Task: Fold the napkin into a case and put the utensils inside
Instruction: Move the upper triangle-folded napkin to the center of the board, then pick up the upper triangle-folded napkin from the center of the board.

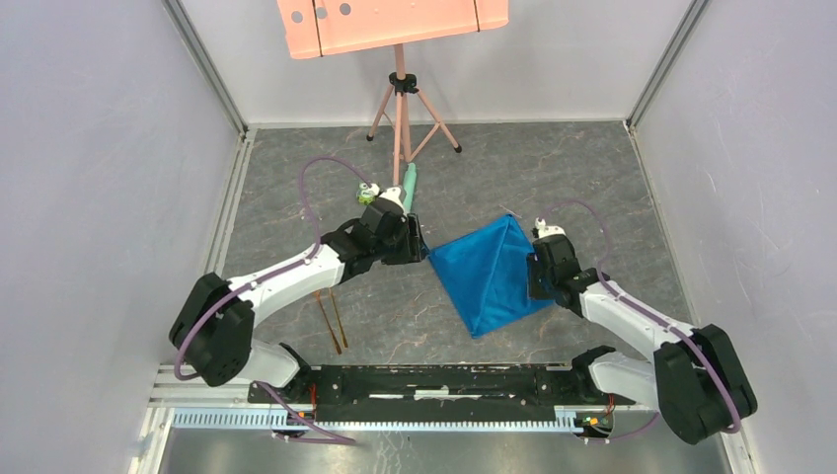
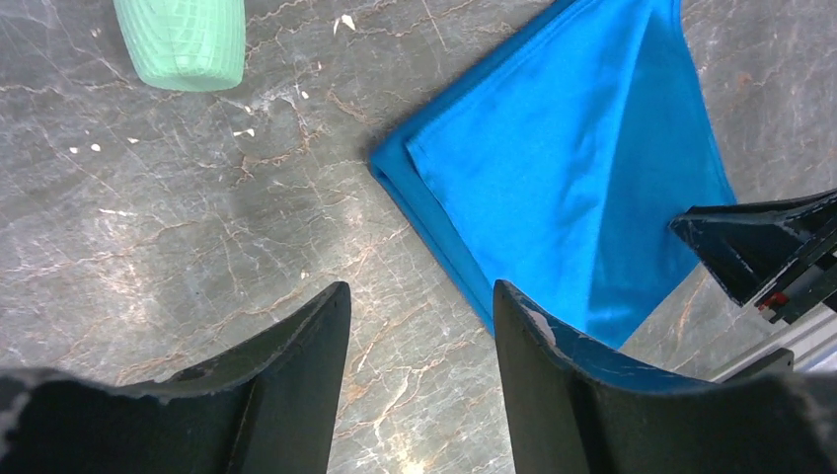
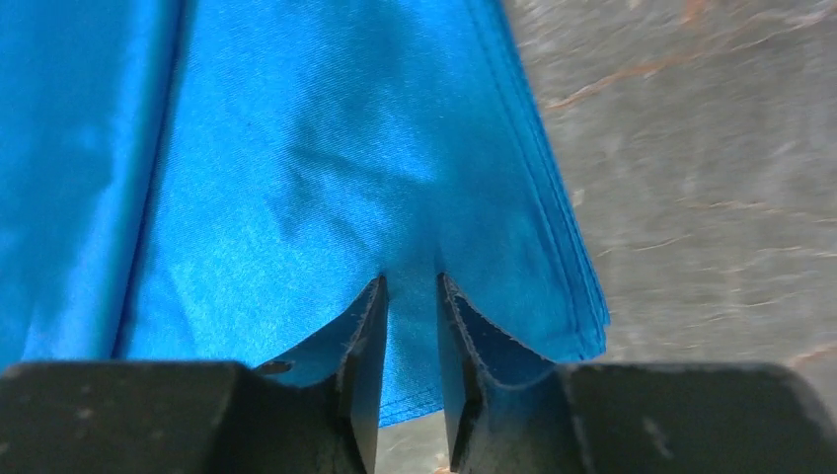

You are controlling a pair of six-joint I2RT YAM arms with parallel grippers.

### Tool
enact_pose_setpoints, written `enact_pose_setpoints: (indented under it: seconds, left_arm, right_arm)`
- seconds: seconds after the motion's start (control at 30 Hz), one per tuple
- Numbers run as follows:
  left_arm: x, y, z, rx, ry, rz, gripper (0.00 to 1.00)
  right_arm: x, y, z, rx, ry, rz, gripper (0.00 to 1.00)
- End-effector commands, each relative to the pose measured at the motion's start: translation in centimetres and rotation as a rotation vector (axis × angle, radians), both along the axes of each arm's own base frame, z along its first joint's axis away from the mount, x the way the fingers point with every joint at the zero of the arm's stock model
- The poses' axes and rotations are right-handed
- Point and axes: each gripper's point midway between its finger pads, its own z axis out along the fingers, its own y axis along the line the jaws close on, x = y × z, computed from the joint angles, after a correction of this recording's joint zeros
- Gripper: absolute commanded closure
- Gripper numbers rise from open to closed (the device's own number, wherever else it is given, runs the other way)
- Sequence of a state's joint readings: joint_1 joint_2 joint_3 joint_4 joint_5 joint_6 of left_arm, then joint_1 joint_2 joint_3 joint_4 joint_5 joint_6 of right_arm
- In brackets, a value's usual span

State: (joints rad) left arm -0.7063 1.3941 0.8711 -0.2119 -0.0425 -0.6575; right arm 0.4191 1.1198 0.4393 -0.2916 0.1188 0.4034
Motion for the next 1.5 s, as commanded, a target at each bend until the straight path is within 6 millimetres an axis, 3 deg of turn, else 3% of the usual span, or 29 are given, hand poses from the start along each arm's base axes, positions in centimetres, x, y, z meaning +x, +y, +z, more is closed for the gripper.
enact_pose_setpoints:
  seconds: [0.0, 0.1, 0.23, 0.3, 0.5, 0.83, 1.3, 1.47]
  left_arm:
    - [0.8, -1.7, 0.5, -0.061, 0.061, 0.077, 0.37]
    - [0.6, -3.0, -0.3, -0.065, 0.126, 0.119, 0.44]
    - [0.0, -4.0, -1.9, -0.105, 0.227, 0.224, 0.47]
    - [0.0, -4.1, -2.8, -0.103, 0.257, 0.251, 0.45]
    - [0.4, -4.4, -5.0, -0.043, 0.325, 0.287, 0.43]
    - [2.8, -3.9, -6.9, 0.023, 0.317, 0.380, 0.45]
    - [3.2, -2.7, -9.3, 0.100, 0.332, 0.437, 0.56]
    - [3.2, -2.6, -10.0, 0.114, 0.339, 0.430, 0.64]
  right_arm:
    - [2.9, -2.5, 1.7, -0.172, -0.075, 0.004, 0.67]
    - [4.5, 1.4, 4.7, -0.065, -0.131, 0.158, 0.56]
    - [3.3, 6.4, 7.1, 0.061, -0.191, 0.396, 0.44]
    - [1.9, 8.5, 7.1, 0.131, -0.174, 0.484, 0.43]
    - [-0.7, 11.8, 6.5, 0.200, -0.165, 0.607, 0.44]
    - [-3.3, 14.4, 4.6, 0.135, -0.146, 0.703, 0.44]
    - [-4.8, 15.7, 3.4, 0.063, -0.176, 0.722, 0.42]
    - [-5.2, 15.4, 2.6, -0.072, -0.182, 0.732, 0.41]
